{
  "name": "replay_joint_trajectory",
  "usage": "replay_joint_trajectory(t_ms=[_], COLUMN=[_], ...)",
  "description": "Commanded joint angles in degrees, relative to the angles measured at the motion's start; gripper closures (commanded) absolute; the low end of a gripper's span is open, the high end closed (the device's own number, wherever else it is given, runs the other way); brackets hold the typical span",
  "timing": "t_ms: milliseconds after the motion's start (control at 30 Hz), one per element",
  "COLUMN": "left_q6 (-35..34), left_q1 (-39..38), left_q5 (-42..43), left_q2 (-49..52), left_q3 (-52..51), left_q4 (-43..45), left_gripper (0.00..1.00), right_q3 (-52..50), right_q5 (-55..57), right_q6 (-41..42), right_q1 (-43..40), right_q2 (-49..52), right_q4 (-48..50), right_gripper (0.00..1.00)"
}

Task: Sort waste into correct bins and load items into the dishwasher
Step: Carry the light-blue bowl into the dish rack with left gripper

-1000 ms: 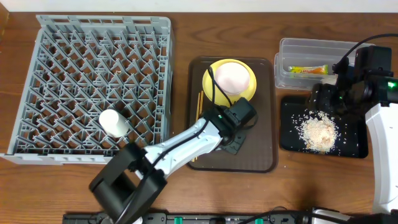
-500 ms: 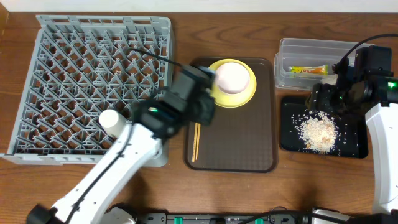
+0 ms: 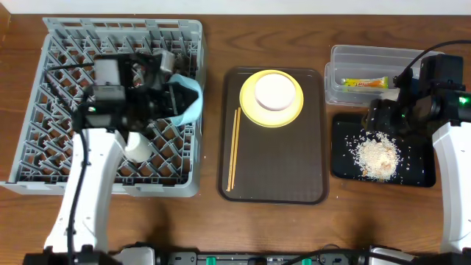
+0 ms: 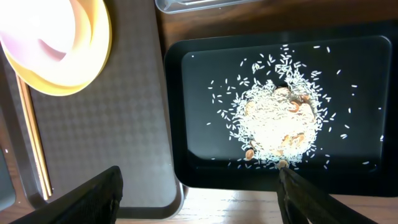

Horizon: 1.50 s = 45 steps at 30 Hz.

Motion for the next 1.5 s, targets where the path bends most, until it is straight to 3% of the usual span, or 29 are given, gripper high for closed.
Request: replay_joint_trajectory(t_ms=[0, 300, 733, 967, 1233, 1467], left_q6=[1.55, 1.51, 1.53, 1.53, 1.86, 2.84], left_q1=[4.46, 14.45, 21.75, 26.23, 27.98, 27.98], left_q5=[15.08, 28.13, 32.54, 31.91, 19.85, 19.56], left_q2=[2.99, 12.68, 24.13, 24.59, 24.59, 24.59], left_q3=[1.38, 1.38, 1.38, 1.38, 1.22, 1.22], left_q4=[1.05, 3.69, 4.46, 4.44, -0.35, -1.49], left_gripper=[0.92, 0.92, 0.92, 0.92, 0.84, 0.84], right_q3=[0.44, 0.44, 0.44, 0.44, 0.44, 0.44], right_q5=[0.07, 0.07, 0.09, 0.09, 0.07, 0.07], right_q6=[0.44, 0.44, 0.42, 0.42, 0.44, 0.44], right_q1=[-0.68, -0.68, -0.68, -0.68, -0.68, -0.68], right_q2=[-0.92, -0.92, -0.92, -0.92, -0.92, -0.92], right_q4=[-0.04, -0.04, -0.31, -0.31, -0.31, -0.46], right_gripper=[0.23, 0.23, 0.23, 0.23, 0.23, 0.23])
